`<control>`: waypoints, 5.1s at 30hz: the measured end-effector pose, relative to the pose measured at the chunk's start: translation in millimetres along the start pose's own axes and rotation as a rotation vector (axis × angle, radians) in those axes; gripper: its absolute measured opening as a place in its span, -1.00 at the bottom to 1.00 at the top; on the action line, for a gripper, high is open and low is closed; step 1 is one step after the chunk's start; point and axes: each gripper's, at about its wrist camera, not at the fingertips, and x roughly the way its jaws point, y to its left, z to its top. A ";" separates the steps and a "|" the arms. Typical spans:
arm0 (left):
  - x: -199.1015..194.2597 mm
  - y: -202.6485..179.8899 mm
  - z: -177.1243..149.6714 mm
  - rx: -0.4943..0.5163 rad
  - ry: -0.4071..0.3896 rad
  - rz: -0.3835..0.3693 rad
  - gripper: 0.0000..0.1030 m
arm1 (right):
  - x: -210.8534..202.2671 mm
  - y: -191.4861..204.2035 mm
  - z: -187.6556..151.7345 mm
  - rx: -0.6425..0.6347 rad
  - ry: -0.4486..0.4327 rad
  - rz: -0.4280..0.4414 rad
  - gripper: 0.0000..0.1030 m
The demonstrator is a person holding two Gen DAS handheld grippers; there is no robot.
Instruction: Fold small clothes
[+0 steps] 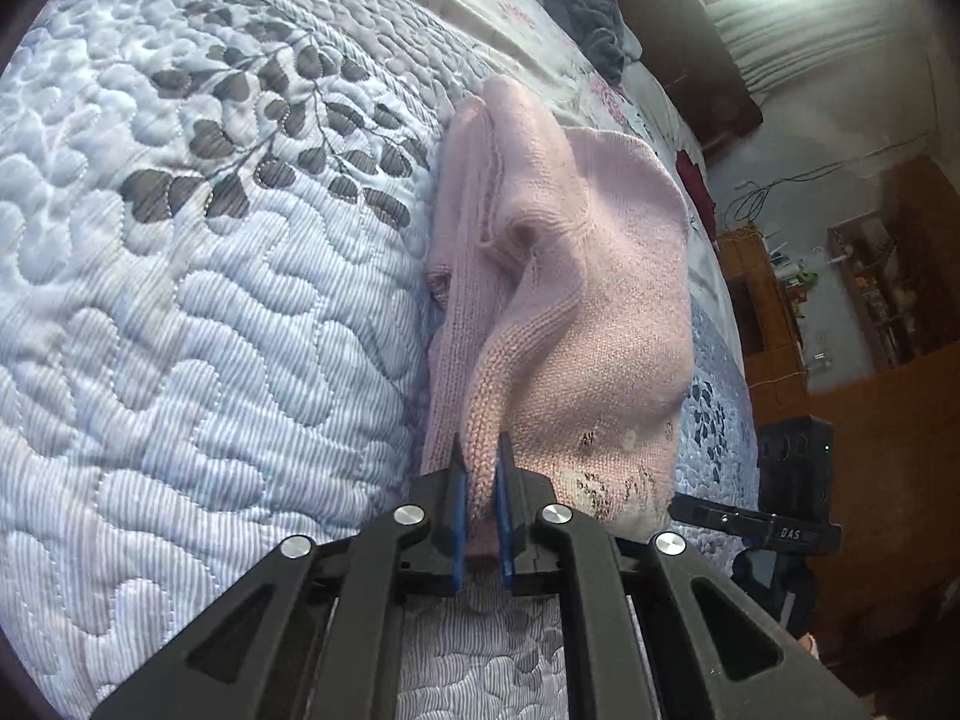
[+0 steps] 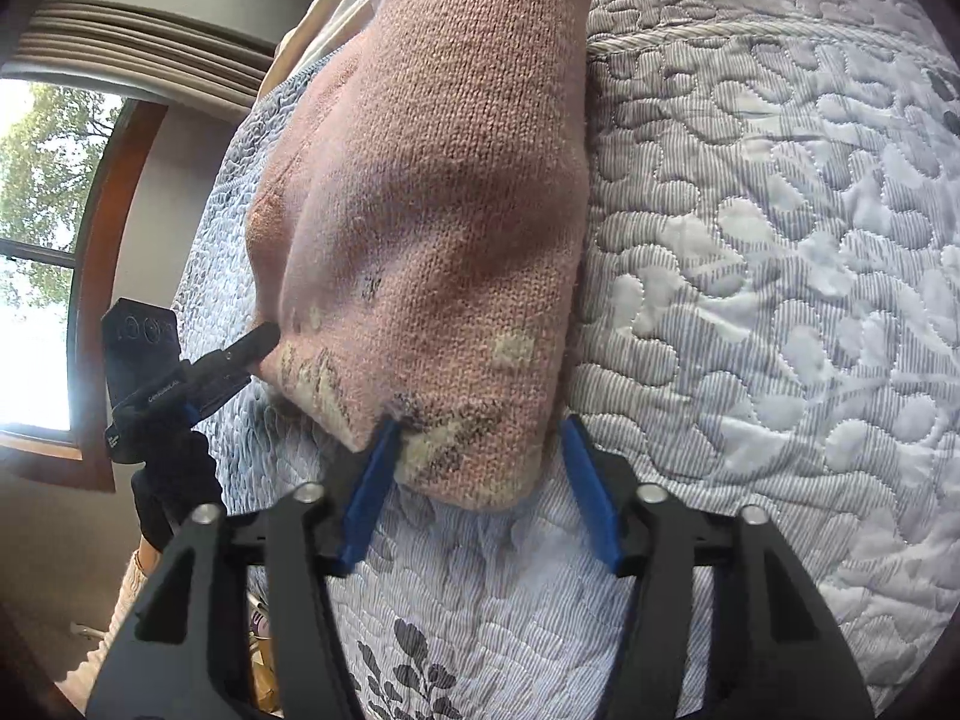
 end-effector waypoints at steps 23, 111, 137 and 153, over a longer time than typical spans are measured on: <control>-23.9 -18.5 53.1 0.065 -0.050 0.052 0.23 | -53.3 14.5 27.3 -0.101 -0.132 -0.061 0.24; 60.1 -163.0 -222.3 0.346 0.143 0.115 0.26 | -131.6 -89.8 -204.1 0.120 -0.191 -0.050 0.10; -49.0 -224.4 -287.7 0.409 0.015 0.417 0.59 | -176.1 26.8 -285.5 0.052 -0.278 -0.486 0.77; -90.6 -251.1 -313.0 0.440 -0.041 0.505 0.60 | -202.3 84.7 -311.5 -0.037 -0.365 -0.655 0.87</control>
